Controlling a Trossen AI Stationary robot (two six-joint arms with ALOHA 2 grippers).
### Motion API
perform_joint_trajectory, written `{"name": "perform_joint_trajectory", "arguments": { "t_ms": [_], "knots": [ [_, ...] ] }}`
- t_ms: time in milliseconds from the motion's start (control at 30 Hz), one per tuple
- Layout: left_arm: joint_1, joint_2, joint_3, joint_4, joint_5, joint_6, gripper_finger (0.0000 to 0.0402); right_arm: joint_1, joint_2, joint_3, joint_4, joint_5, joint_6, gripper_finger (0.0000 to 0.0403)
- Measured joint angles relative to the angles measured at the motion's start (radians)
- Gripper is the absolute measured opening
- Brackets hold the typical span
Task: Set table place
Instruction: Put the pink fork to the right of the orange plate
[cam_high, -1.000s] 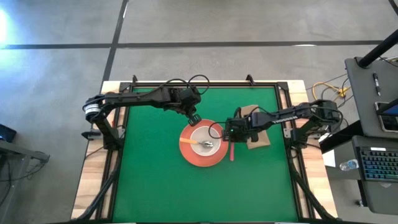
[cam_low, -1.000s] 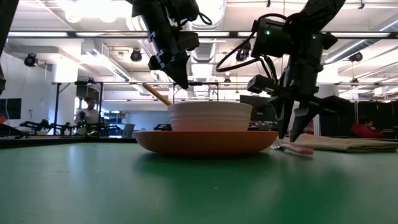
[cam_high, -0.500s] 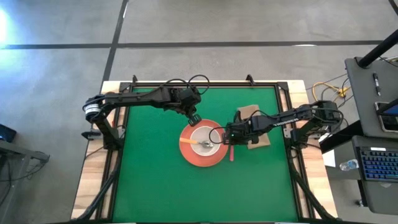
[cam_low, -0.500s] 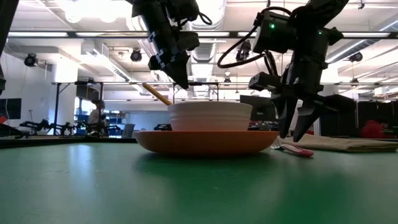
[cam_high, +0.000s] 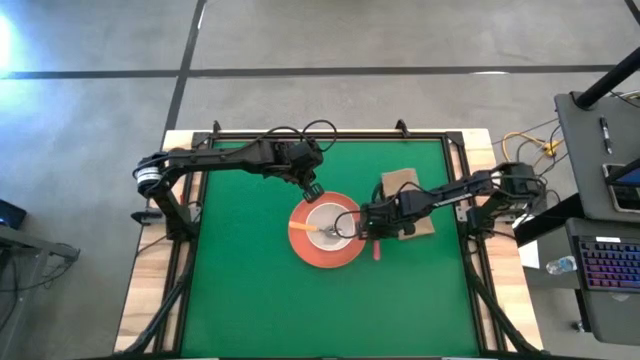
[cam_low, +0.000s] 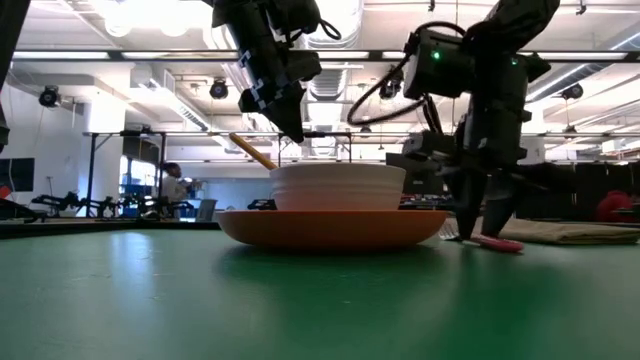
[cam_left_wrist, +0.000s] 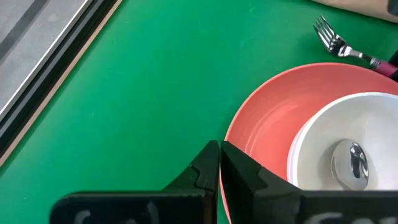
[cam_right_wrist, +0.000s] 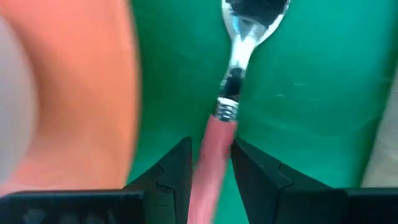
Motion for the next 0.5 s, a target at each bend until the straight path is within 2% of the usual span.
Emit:
{"name": "perform_joint_trajectory", "arguments": {
  "t_ms": [500],
  "knots": [
    [0.000, 0.000, 0.000, 0.011, 0.000, 0.007, 0.0000, 0.000, -0.040, -0.002, -0.014, 0.016, 0.000, 0.0107]
  ]
}}
